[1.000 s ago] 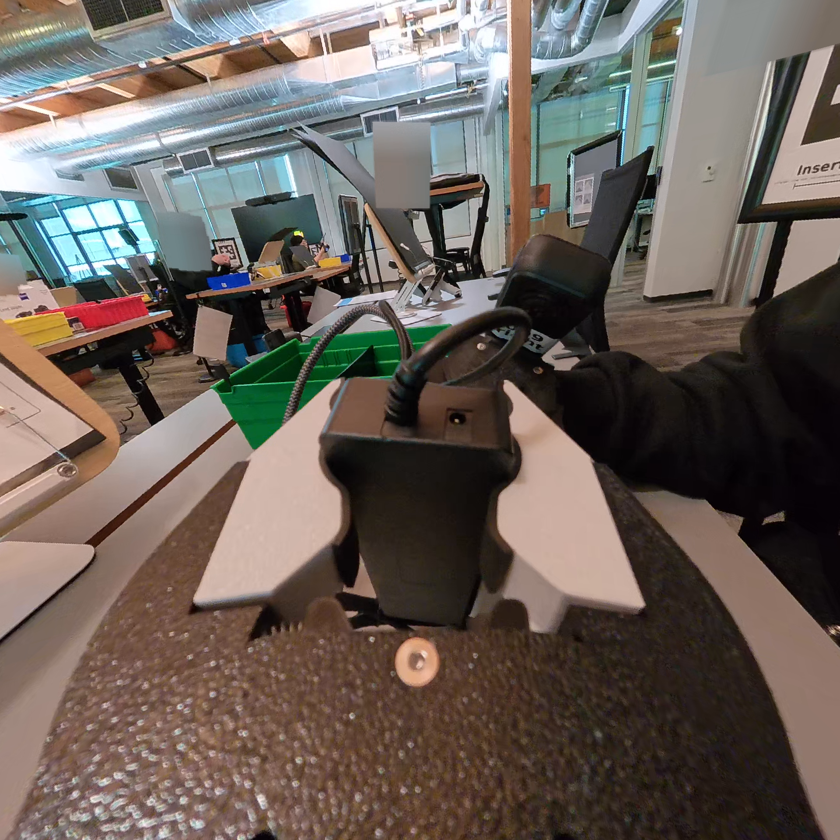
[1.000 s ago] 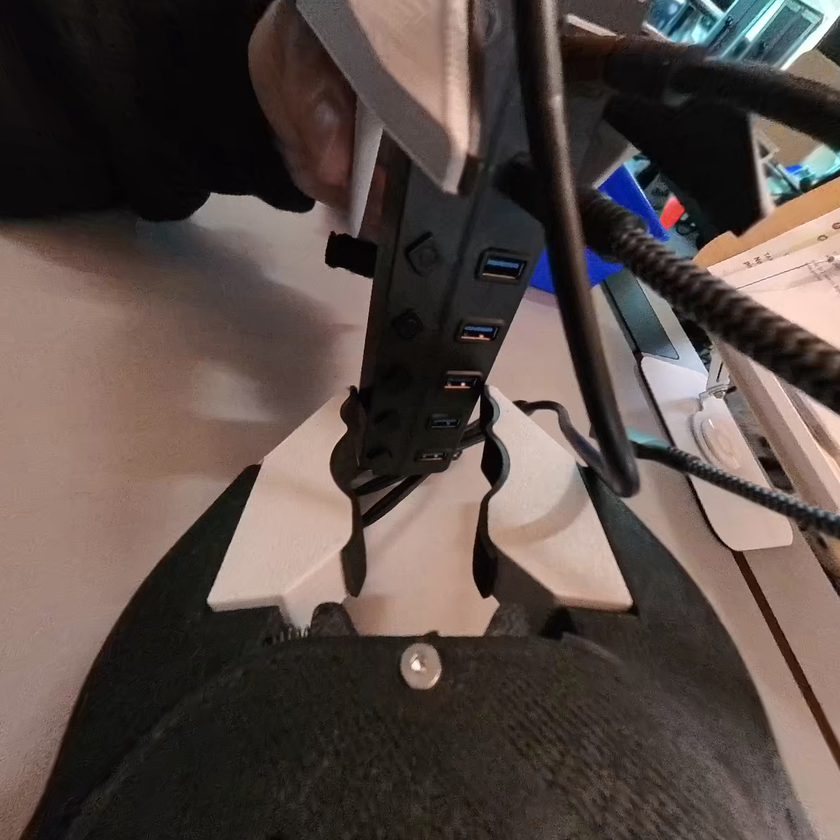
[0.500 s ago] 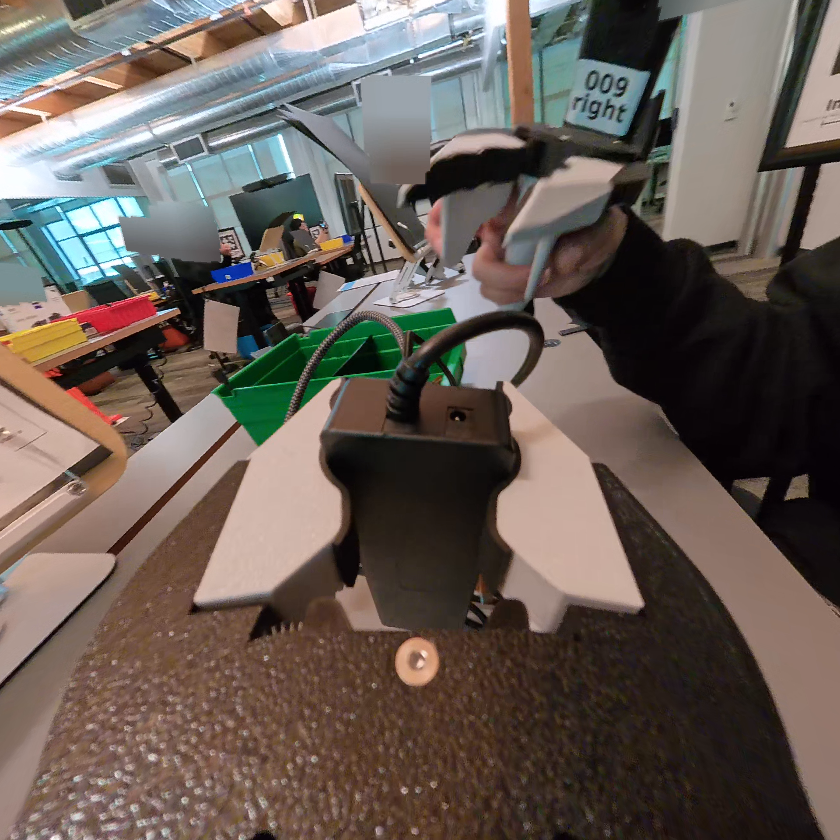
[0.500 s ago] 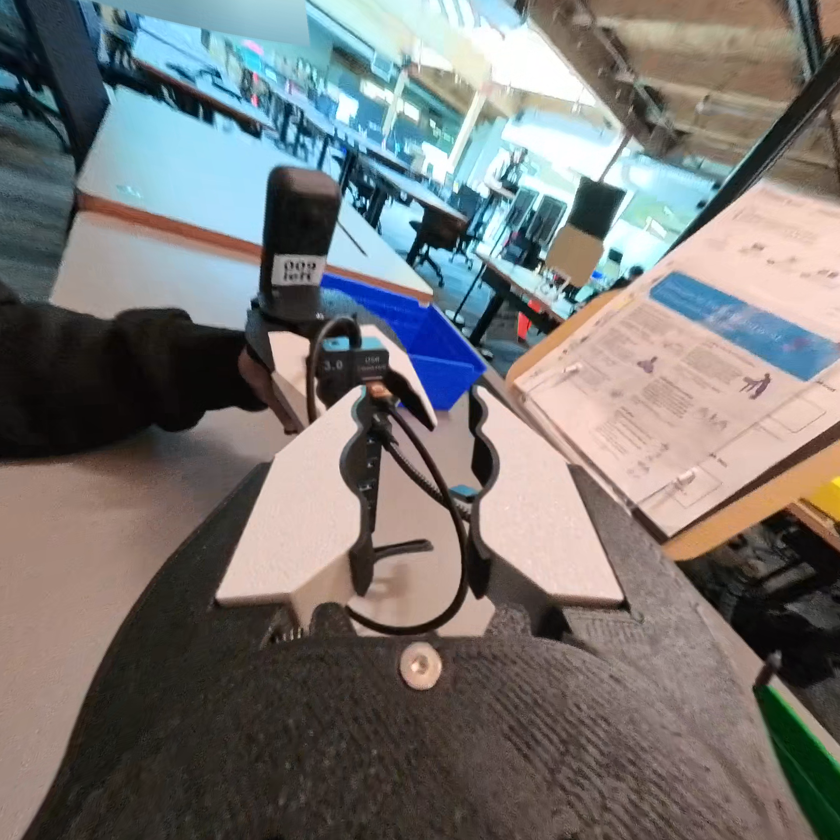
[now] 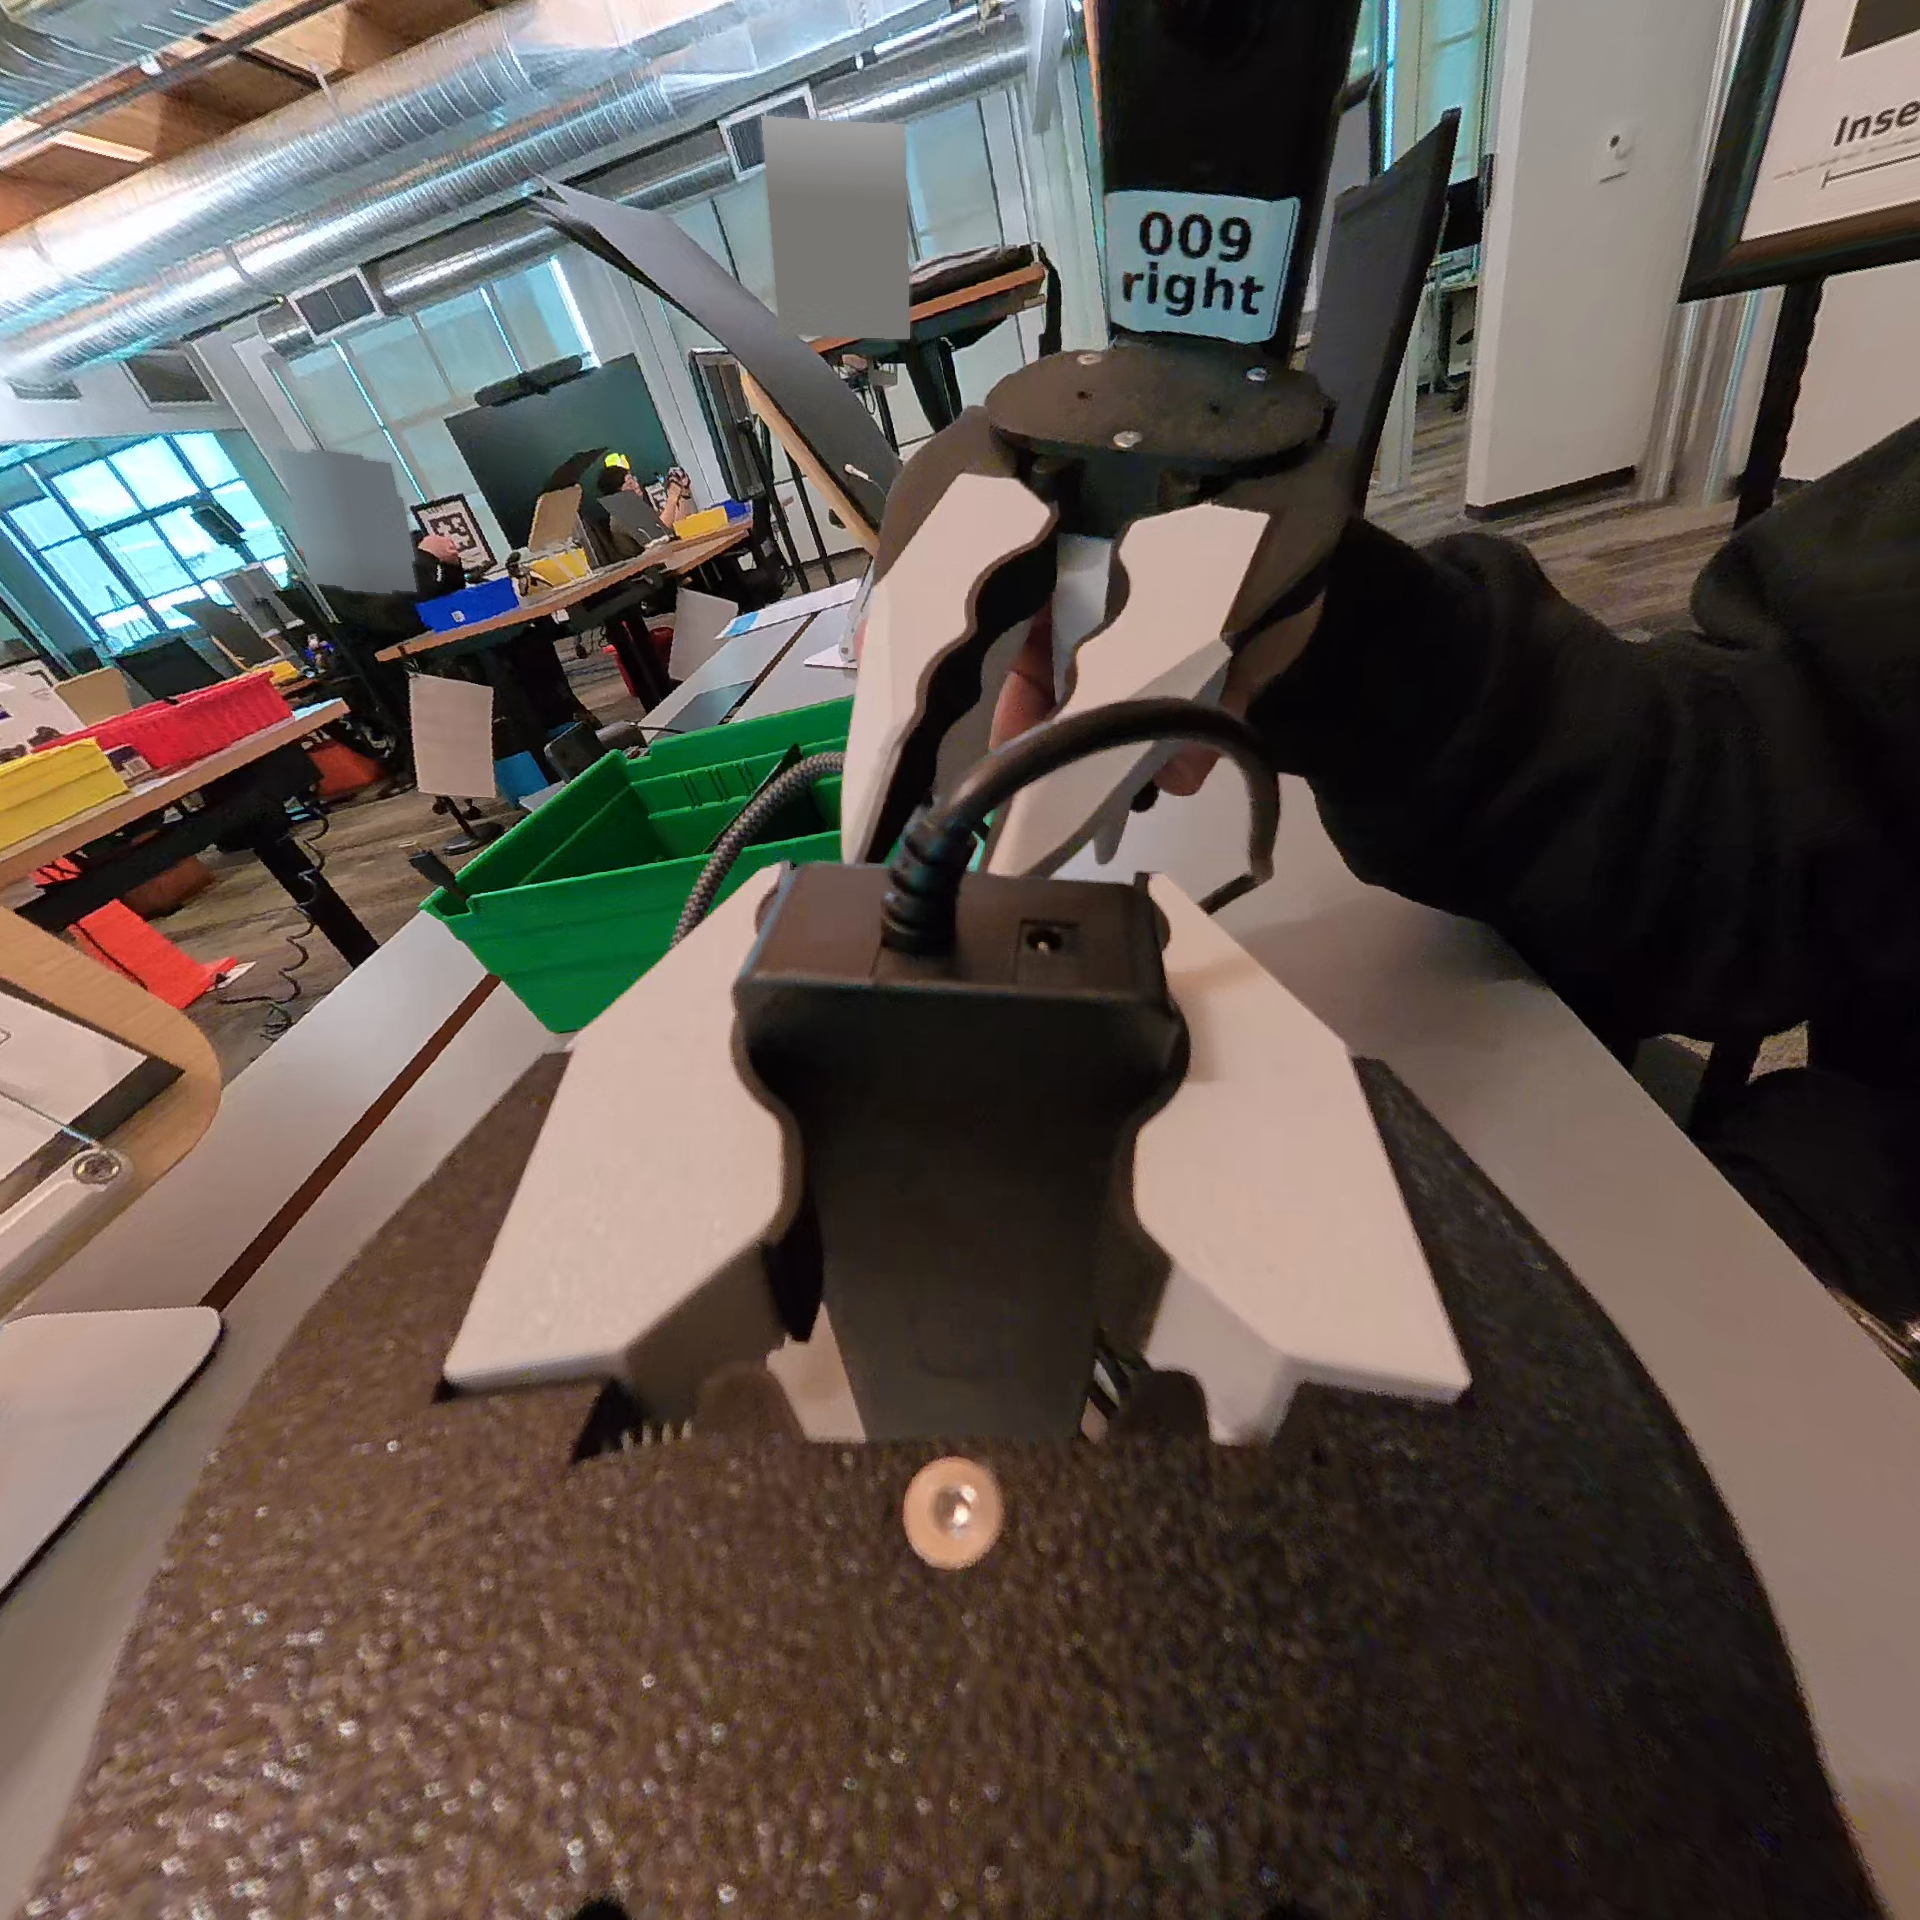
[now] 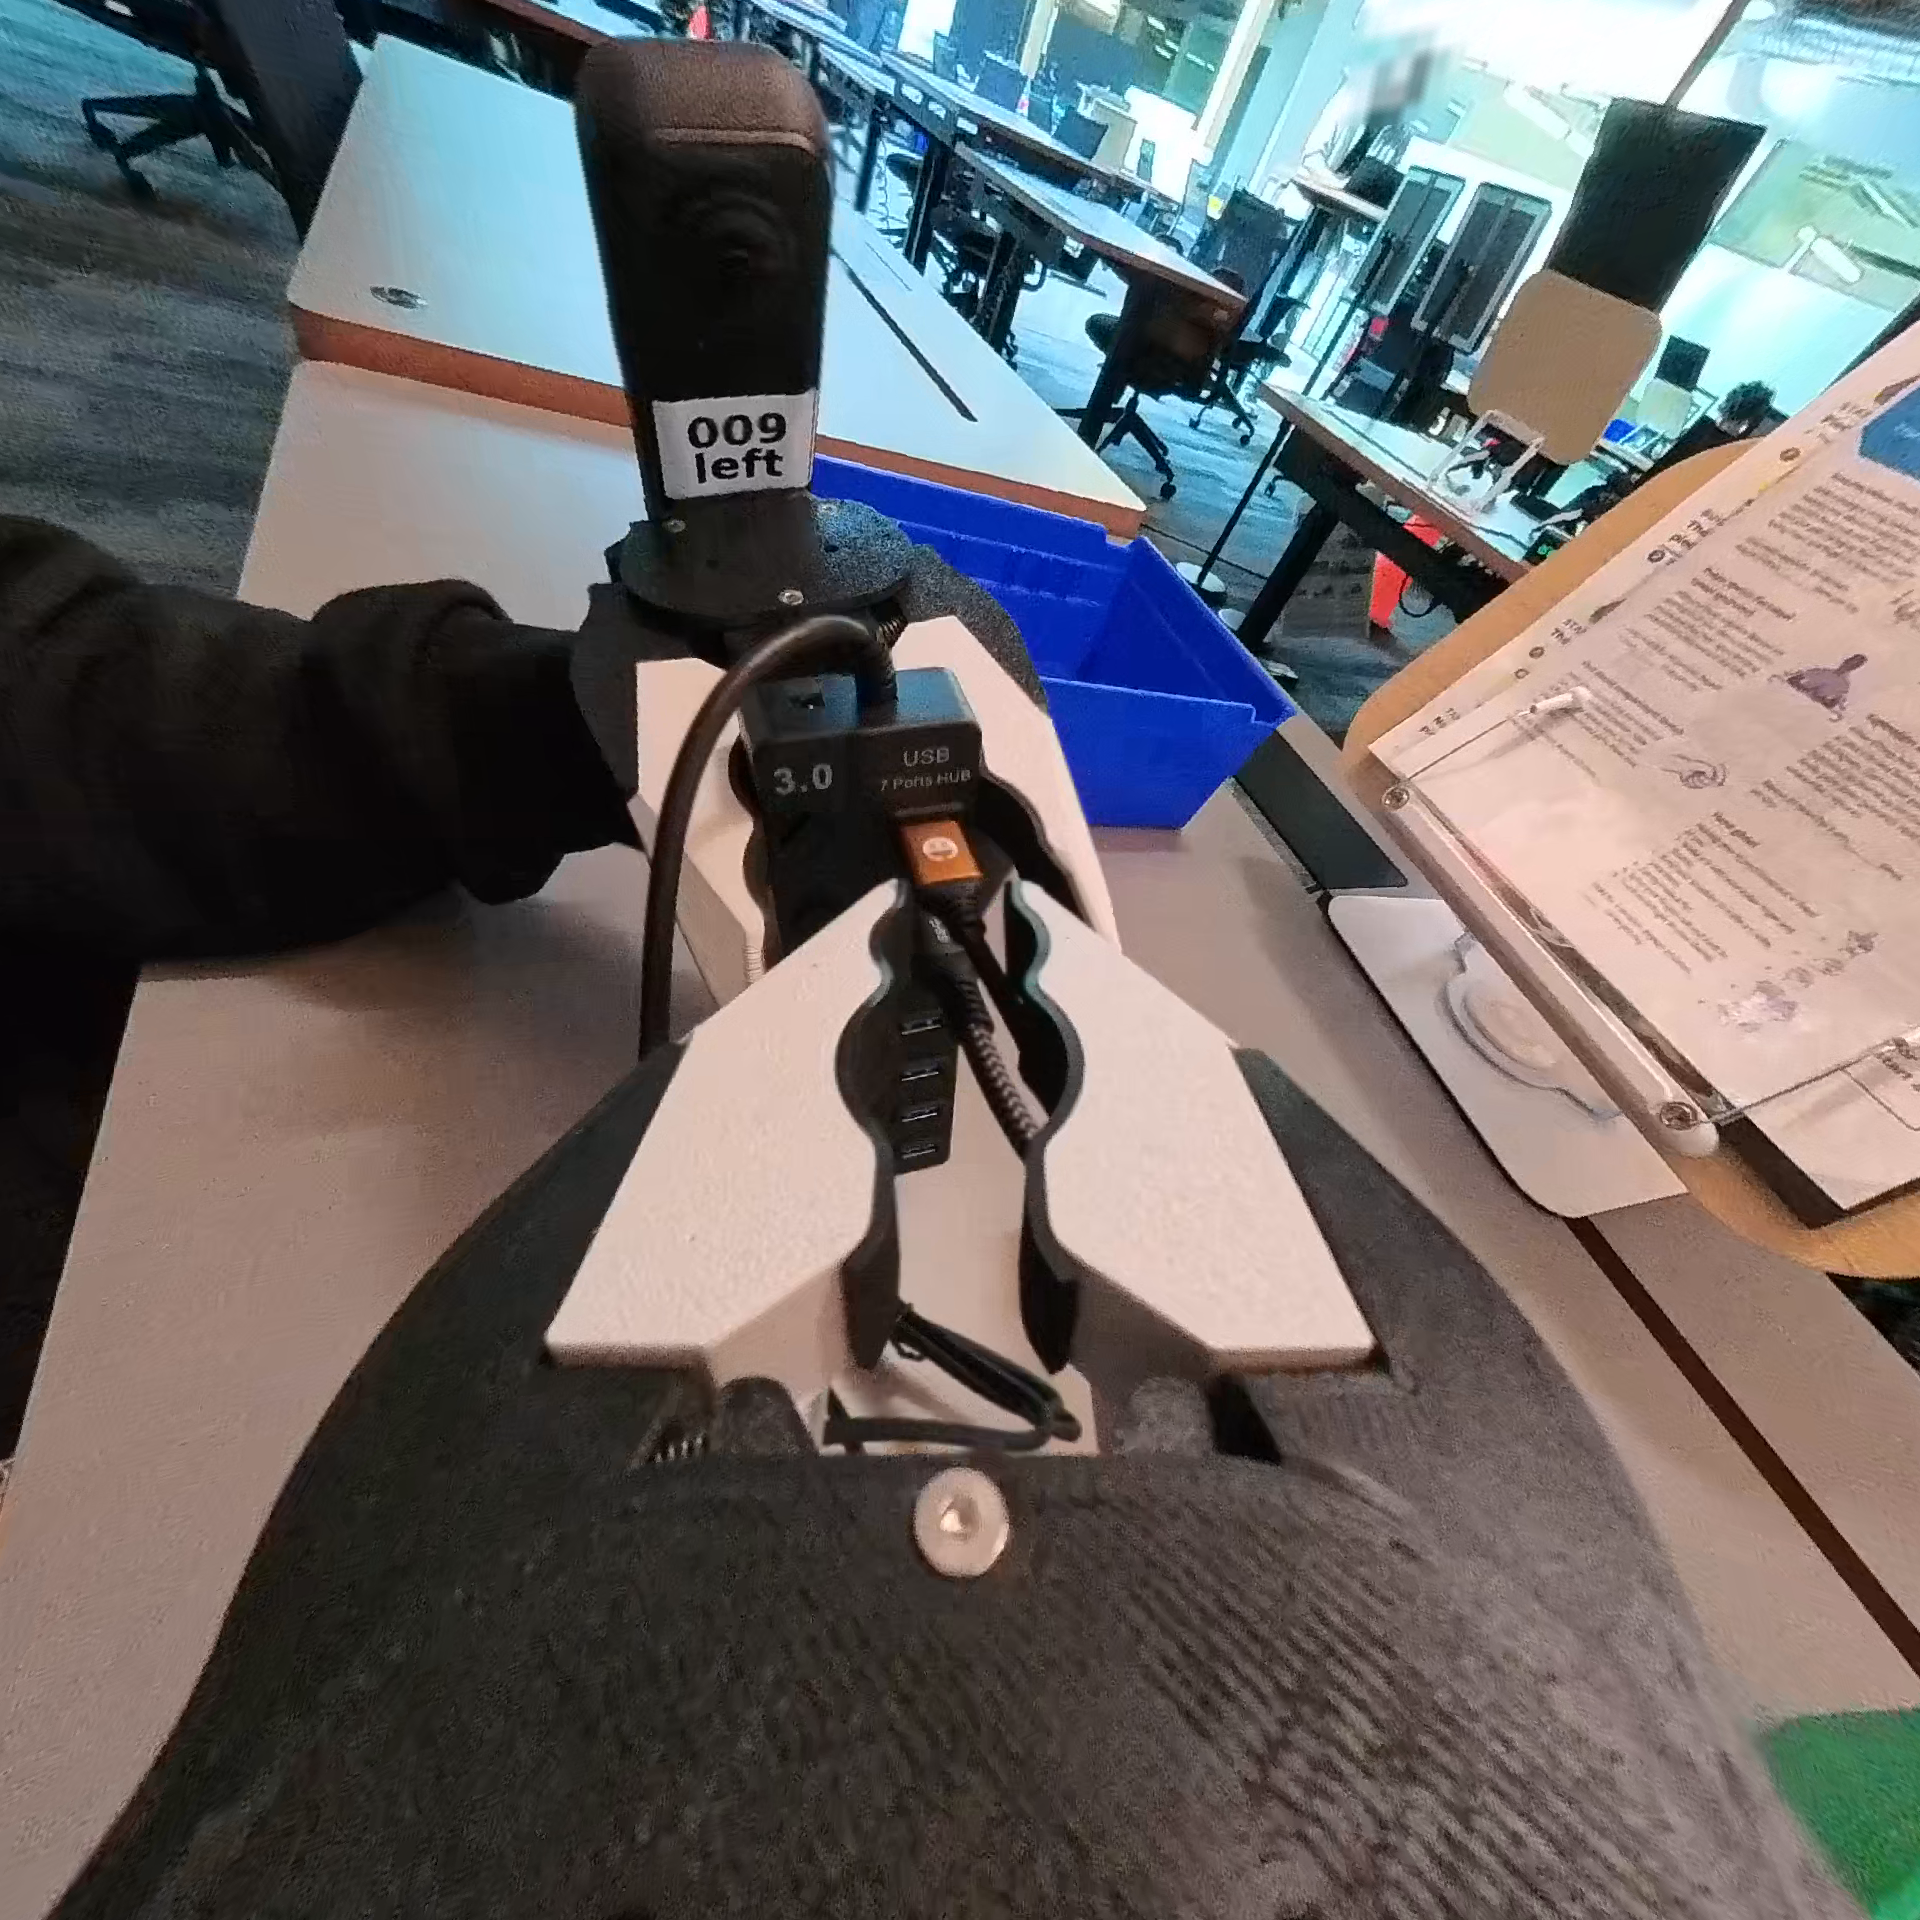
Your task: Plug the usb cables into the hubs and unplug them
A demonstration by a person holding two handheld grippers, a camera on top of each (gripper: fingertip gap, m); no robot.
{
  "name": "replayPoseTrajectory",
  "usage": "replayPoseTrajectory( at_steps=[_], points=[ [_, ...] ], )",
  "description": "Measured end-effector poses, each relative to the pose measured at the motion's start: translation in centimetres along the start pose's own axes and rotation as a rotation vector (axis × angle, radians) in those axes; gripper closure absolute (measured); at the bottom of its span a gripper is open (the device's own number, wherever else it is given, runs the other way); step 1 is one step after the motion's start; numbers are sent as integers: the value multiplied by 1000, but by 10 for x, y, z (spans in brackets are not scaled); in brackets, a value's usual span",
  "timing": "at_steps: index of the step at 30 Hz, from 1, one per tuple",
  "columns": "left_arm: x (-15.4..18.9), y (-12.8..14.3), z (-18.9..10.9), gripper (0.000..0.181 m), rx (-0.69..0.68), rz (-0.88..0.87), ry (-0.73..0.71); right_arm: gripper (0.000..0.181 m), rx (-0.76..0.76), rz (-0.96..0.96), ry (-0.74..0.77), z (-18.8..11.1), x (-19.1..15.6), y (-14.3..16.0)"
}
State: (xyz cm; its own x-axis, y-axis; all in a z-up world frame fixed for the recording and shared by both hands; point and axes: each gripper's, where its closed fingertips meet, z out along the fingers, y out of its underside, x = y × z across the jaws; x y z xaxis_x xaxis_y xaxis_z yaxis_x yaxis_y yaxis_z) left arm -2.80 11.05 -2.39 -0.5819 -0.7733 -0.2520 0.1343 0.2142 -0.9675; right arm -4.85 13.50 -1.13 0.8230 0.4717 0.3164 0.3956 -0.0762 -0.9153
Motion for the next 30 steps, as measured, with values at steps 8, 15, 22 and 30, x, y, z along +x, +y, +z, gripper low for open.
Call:
replayPoseTrajectory(
  at_steps=[8, 15, 22, 30],
  points=[
    [10, 9, 1, 121, -33, 16, 68, 170, -71, 33, -75, 0, -10, 12],
    [19, 22, 8, 120, -113, 72, 95, 162, -133, 41, -112, 4, -18, 21],
    [19, 20, 11, 120, -68, 28, 103, 167, -101, 84, -109, 11, -14, 19],
    [19, 21, 11, 120, -71, 38, 104, 167, -131, 58, -110, 10, -16, 22]
  ],
)
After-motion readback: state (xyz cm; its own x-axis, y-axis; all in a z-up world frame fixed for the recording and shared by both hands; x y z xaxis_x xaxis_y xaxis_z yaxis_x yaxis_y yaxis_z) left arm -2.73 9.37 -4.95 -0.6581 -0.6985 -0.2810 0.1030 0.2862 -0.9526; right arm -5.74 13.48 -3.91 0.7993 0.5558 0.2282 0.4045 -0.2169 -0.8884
